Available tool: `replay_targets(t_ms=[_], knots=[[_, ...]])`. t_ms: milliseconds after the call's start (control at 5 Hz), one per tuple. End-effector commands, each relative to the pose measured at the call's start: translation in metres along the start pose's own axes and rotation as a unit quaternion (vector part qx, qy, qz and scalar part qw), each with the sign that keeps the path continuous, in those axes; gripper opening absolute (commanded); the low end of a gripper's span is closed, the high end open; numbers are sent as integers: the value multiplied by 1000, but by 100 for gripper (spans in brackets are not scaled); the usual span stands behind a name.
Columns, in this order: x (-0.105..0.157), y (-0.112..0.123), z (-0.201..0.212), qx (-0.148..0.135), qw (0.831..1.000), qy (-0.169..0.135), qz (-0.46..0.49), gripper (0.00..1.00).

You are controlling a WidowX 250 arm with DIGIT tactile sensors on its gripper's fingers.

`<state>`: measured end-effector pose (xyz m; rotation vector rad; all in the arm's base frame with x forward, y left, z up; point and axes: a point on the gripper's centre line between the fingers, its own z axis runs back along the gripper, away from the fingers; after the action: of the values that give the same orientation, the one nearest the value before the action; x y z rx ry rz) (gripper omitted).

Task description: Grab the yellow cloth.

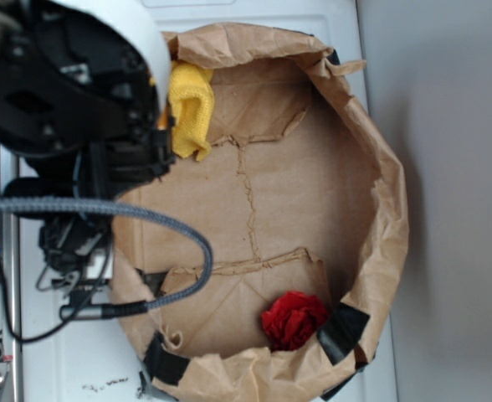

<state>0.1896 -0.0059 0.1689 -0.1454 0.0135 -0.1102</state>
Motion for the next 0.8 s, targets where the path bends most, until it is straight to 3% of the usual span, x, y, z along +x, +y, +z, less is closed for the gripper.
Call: replay_targets(t_ms=[0,200,600], knots=[[4,3,12,4,1000,-24,4,100],[14,7,9,3,999,-43,15,100],[74,34,-1,19,997,-49,54,100]])
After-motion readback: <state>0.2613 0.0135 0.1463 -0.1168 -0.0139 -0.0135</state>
